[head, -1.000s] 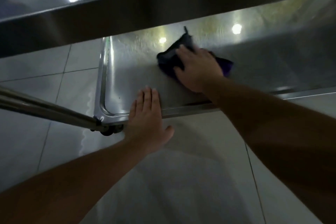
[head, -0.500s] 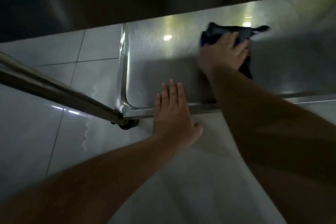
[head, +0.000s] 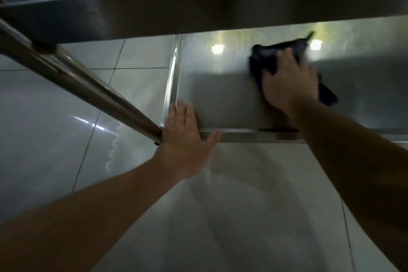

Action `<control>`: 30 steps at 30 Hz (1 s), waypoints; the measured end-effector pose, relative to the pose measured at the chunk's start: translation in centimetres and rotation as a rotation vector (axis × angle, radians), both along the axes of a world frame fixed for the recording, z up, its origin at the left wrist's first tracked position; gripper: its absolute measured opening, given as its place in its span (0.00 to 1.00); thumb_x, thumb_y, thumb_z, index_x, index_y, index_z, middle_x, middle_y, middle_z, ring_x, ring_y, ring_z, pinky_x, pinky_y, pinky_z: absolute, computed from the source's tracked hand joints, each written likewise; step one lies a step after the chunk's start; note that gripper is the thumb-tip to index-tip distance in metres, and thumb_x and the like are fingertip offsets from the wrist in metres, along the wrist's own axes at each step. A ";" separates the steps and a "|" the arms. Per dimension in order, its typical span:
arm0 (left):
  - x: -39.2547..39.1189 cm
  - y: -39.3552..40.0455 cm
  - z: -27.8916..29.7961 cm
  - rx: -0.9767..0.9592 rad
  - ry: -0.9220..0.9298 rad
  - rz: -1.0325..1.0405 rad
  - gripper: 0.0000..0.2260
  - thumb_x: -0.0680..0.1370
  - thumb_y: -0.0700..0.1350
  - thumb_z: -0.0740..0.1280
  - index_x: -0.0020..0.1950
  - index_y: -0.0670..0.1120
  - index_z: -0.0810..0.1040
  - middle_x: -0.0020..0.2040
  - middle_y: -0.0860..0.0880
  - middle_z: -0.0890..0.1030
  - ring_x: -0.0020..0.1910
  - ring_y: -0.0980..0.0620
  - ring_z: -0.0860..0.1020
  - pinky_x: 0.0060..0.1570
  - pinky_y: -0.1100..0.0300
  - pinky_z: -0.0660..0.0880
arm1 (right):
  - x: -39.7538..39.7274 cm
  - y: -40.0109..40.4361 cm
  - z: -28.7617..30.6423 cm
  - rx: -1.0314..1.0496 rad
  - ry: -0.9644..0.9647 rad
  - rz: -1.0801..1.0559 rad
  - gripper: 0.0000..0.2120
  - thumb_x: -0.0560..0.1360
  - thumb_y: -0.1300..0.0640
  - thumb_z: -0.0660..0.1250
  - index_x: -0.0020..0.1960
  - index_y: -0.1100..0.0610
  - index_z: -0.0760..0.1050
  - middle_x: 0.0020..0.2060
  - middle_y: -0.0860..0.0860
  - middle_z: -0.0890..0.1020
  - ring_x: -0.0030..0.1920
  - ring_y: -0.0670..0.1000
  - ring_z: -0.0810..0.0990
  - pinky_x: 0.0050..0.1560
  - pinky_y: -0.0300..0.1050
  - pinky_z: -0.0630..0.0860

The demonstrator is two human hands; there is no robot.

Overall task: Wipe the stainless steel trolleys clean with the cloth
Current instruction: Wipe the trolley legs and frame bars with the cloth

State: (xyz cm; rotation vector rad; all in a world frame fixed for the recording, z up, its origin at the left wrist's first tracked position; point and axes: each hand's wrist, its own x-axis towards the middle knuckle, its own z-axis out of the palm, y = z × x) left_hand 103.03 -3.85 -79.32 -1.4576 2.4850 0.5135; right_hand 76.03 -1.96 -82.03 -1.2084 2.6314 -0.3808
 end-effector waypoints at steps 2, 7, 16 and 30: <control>-0.3 1.1 -0.4 -0.035 -0.062 -0.009 0.43 0.82 0.70 0.43 0.86 0.42 0.38 0.86 0.41 0.37 0.84 0.44 0.36 0.82 0.50 0.35 | -1.2 1.7 -0.2 0.041 -0.006 -0.162 0.34 0.84 0.39 0.49 0.85 0.53 0.50 0.85 0.51 0.51 0.84 0.61 0.46 0.82 0.60 0.45; -0.3 2.1 -1.2 -0.085 -0.116 0.001 0.48 0.76 0.73 0.35 0.85 0.41 0.35 0.85 0.39 0.34 0.84 0.43 0.33 0.82 0.46 0.34 | 2.2 -1.1 -0.5 0.087 0.000 -0.313 0.35 0.84 0.40 0.46 0.85 0.58 0.45 0.85 0.55 0.47 0.83 0.65 0.43 0.81 0.62 0.44; -0.1 1.4 -1.9 -0.176 -0.238 -0.083 0.35 0.86 0.57 0.47 0.85 0.40 0.37 0.85 0.36 0.38 0.84 0.37 0.38 0.82 0.43 0.40 | 16.7 -13.8 1.3 0.105 -0.039 0.671 0.28 0.85 0.49 0.50 0.84 0.54 0.55 0.85 0.54 0.48 0.83 0.65 0.42 0.81 0.65 0.46; 0.0 1.7 -2.5 -0.198 -0.111 -0.032 0.39 0.83 0.65 0.33 0.86 0.40 0.46 0.86 0.37 0.46 0.85 0.40 0.44 0.83 0.45 0.42 | -3.9 4.5 0.4 0.021 0.017 0.349 0.30 0.82 0.39 0.54 0.83 0.45 0.57 0.83 0.47 0.58 0.81 0.60 0.59 0.78 0.61 0.57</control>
